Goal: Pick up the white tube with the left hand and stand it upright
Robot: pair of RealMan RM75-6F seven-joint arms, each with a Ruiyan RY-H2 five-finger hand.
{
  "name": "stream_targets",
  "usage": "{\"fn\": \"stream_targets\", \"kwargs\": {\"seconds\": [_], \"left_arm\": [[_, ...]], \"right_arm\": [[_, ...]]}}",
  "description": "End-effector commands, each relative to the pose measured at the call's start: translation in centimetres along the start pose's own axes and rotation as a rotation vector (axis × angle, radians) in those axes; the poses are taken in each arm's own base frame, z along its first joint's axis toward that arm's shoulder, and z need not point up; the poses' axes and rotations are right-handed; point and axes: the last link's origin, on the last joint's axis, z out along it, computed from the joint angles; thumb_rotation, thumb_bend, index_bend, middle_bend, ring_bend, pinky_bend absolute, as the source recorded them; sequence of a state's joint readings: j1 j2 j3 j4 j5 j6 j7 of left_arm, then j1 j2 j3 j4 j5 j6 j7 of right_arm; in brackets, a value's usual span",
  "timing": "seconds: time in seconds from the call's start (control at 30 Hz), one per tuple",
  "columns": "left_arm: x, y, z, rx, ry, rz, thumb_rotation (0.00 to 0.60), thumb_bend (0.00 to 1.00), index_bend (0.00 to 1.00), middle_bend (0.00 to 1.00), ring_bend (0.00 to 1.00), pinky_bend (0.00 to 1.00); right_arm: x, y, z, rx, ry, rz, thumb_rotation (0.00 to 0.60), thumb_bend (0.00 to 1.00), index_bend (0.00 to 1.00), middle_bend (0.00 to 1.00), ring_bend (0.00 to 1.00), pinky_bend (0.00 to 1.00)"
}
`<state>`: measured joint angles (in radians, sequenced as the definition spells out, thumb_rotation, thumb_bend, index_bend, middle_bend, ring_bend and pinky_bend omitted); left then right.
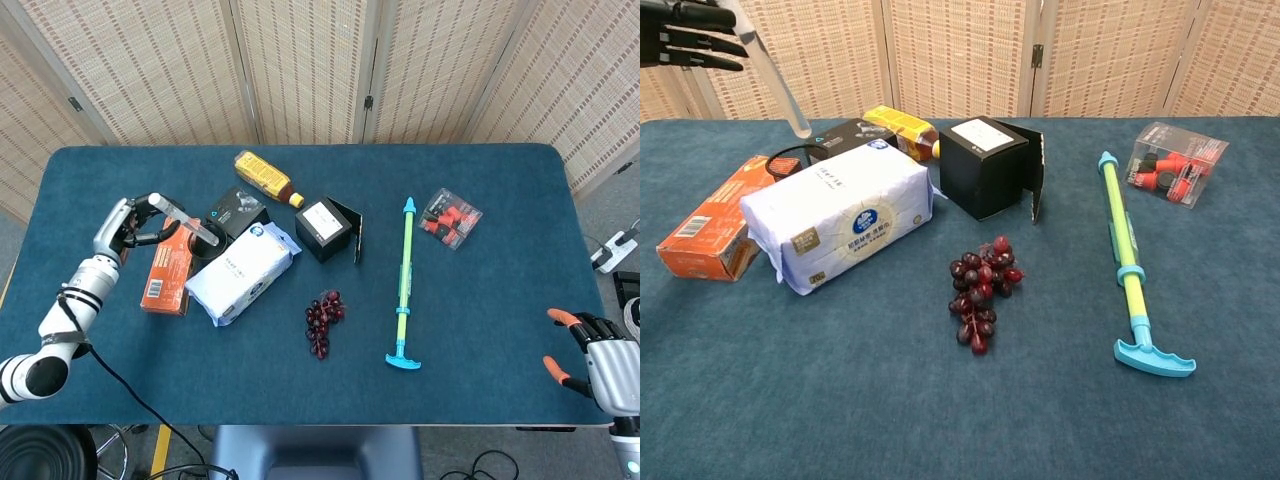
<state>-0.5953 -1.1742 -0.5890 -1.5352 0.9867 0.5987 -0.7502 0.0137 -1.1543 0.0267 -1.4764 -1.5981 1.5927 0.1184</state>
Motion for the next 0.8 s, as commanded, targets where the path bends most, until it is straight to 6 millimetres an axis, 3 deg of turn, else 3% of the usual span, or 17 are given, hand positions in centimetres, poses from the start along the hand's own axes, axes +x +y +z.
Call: {"fn": "stream_targets", "kwargs": {"seconds": [0.03, 0.13, 0.3, 0.47, 0.67, 0.73, 0.8], "left_arm": [[1.3, -1.0, 0.0, -0.053, 0.138, 0.423, 0.6, 0.51, 0.65, 0.45, 0.33, 0.2], [0.8, -0.8, -0.2, -0.05, 0.171, 0.479, 0.6, 0.51, 0.65, 0.45, 0.33, 0.2], [0.2, -0.2, -0.3, -0.04, 0.172, 0.431, 0.6, 0.51, 0.65, 0.45, 0.33, 0.2], [-0.4, 1.0, -0.3, -0.032, 0.092, 0.077, 0.6, 0.51, 0.65, 0.45, 0.33, 0.2], [0.1, 1.8, -0.2, -0.021, 0.021, -0.192, 0.6, 0.51, 0.65, 0.45, 0.33, 0.2], [0.4, 1.6, -0.2, -0.02, 0.008, -0.173, 0.6, 0.51, 0.65, 0.45, 0.33, 0.2], [1.0, 1.1, -0.2, -0.042, 0.029, -0.031, 0.6, 0.51, 0.65, 0.45, 0.33, 0.2]], "right_arm": [[0.0, 0.0, 0.0, 0.001, 0.0, 0.0, 0.6, 0.18, 0.26, 0.36, 0.26, 0.3], [0.0, 0.0, -0.1, 0.002, 0.002, 0.002, 0.6, 0.18, 0.26, 0.36, 0.26, 0.3], [0.0, 0.1, -0.2, -0.002, 0.005, 0.003, 0.6, 0.18, 0.26, 0.36, 0.26, 0.3], [0.0, 0.2, -0.2, -0.005, 0.005, 0.002, 0.6, 0.18, 0.26, 0.36, 0.26, 0.3], [0.1, 0.1, 0.0, -0.005, 0.003, -0.001, 0.6, 0.18, 0.26, 0.36, 0.26, 0.3], [0.0, 0.1, 0.0, -0.006, 0.002, -0.002, 0.6, 0.18, 0.26, 0.36, 0.26, 0.3], [0.0, 0.1, 0.0, -0.005, 0.001, -0.001, 0.6, 0.18, 0.26, 0.36, 0.26, 0.3]]}}
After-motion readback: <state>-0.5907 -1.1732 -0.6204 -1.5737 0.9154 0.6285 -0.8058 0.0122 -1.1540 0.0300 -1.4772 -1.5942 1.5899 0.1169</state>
